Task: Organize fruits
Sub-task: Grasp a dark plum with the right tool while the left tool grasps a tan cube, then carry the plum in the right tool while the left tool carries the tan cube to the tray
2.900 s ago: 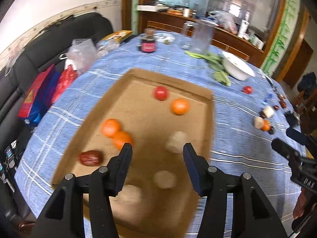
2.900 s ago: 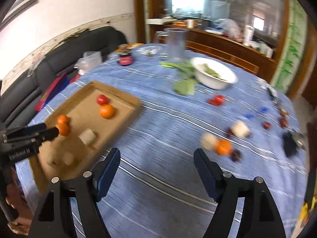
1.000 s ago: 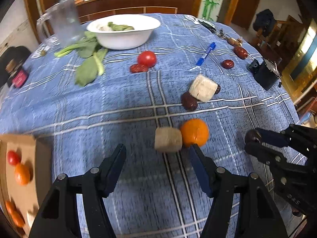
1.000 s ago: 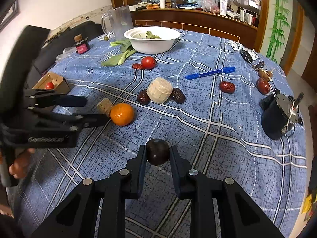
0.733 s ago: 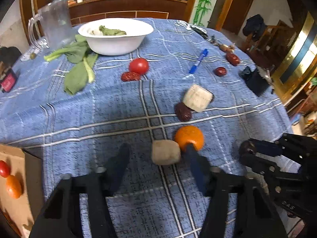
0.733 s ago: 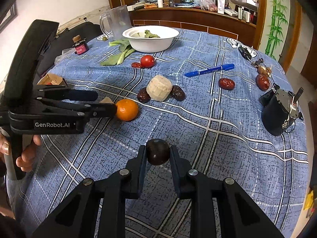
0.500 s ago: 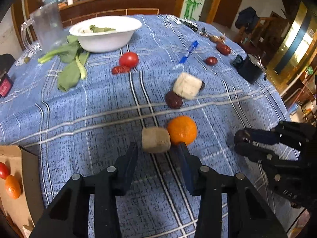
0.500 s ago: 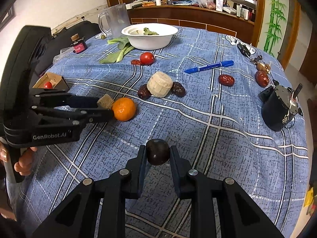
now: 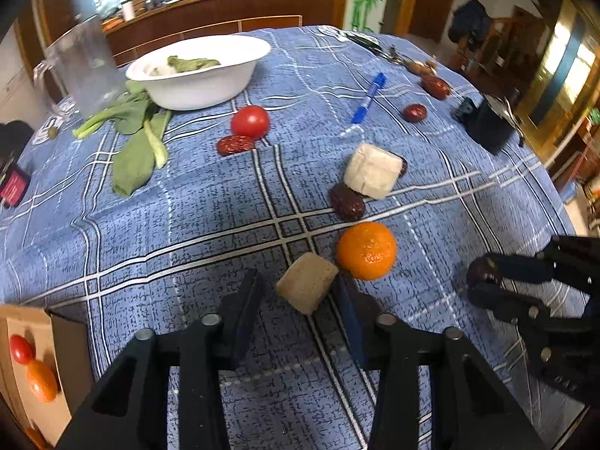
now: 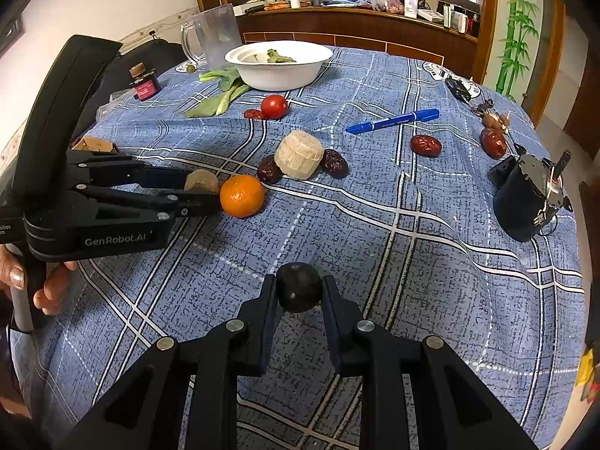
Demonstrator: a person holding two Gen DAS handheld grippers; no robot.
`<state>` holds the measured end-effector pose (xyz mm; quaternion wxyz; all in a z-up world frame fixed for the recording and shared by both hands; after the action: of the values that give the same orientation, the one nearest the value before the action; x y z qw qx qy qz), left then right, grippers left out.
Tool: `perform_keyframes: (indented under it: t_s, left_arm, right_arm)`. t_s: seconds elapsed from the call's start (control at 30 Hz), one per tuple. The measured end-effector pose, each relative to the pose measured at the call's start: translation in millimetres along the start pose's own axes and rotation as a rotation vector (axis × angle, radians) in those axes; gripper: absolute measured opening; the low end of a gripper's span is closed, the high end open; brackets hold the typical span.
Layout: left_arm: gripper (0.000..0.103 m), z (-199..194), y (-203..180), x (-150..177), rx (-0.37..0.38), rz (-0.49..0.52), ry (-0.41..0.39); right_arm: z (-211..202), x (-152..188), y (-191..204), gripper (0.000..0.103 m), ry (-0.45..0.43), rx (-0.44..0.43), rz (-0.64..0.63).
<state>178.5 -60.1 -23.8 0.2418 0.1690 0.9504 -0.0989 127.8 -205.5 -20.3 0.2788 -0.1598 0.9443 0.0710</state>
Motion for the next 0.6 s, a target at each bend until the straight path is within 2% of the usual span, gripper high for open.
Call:
perform_keyframes:
  t_s: [0.2, 0.37, 0.43, 0.6]
  left_arm:
    - [0.029, -11, 0, 17, -0.024, -0.050, -0.005]
    - [0.028, -33, 2, 52, -0.026, -0.134, 0.010]
    - [0.028, -41, 2, 66, -0.004, -0.170, 0.012]
    - [0.029, -72, -3, 101, -0.058, -0.214, -0.019]
  right_arm:
    - [-5, 7, 1, 0.025, 0.002, 0.025, 0.019]
    - [-20, 14, 6, 0.025, -0.017, 0.029, 0.032]
    - [-25, 18, 11, 0.025, -0.020, 0.040, 0.034]
    - [-38, 34, 25, 0.025, -0.026, 0.070, 0.040]
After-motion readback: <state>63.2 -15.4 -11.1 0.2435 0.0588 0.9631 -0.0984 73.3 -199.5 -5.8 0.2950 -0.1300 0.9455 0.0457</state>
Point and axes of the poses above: each gripper's, at about its wrist camera, not at the fingertips, and z roughly the way its jaws point, y to its left, x to its underside, the point moved 1 cm from there along z, roughly the way its jaws point, and after that the axes turned 4 degrees about x, right-handed, at the moved point
